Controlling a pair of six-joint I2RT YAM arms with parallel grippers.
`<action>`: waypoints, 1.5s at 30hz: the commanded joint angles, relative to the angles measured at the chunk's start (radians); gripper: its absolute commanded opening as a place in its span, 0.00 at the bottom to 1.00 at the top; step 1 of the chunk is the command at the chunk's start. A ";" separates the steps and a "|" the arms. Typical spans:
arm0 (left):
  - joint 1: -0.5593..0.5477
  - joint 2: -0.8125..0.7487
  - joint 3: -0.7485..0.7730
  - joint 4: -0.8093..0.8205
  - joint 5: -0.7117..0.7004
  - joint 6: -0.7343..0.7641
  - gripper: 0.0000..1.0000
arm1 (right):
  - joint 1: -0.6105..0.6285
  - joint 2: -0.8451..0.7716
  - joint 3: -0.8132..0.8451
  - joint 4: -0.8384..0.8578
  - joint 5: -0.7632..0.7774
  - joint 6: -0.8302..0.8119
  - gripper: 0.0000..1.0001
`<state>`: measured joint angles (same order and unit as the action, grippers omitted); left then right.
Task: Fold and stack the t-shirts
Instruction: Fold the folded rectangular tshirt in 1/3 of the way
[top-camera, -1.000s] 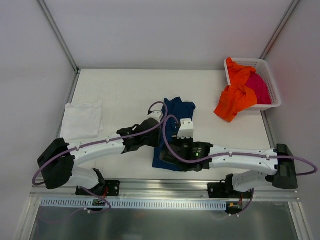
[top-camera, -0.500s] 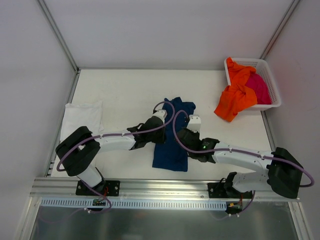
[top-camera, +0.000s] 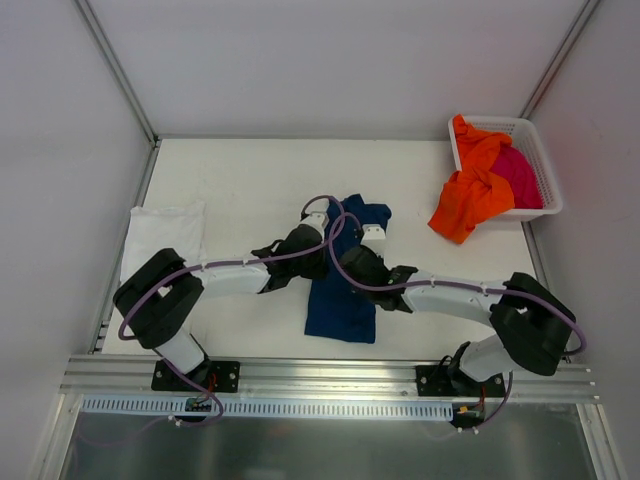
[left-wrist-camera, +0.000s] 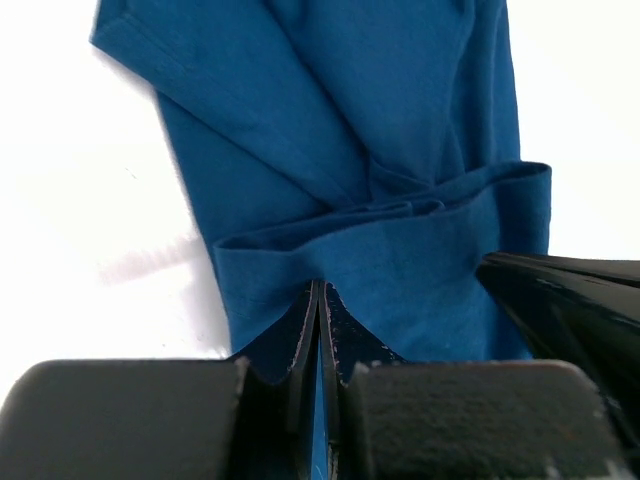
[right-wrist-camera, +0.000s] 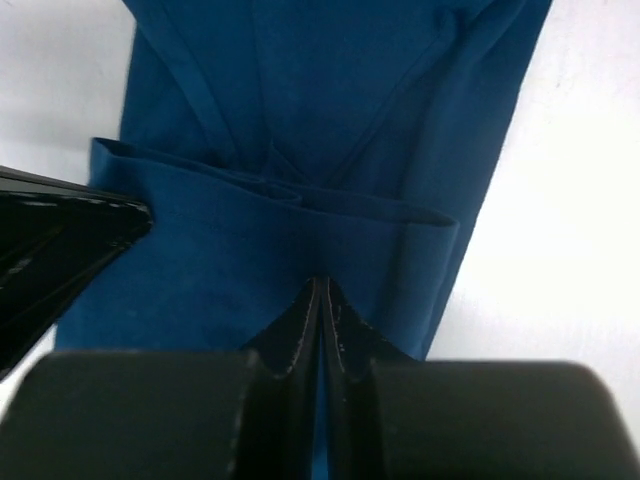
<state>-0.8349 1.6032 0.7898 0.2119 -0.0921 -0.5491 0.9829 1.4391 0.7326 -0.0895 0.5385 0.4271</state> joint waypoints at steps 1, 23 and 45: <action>0.025 0.014 0.028 0.043 0.005 0.028 0.00 | -0.015 0.067 0.040 0.054 -0.049 -0.010 0.04; 0.094 0.095 0.032 0.027 0.031 0.012 0.00 | -0.087 0.064 0.025 -0.055 -0.022 -0.019 0.00; 0.122 0.103 -0.003 0.024 0.043 0.002 0.00 | -0.122 0.063 -0.045 -0.159 0.046 0.073 0.01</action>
<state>-0.7246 1.6947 0.7944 0.2466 -0.0555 -0.5465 0.8738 1.5223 0.7177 -0.1062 0.5213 0.4747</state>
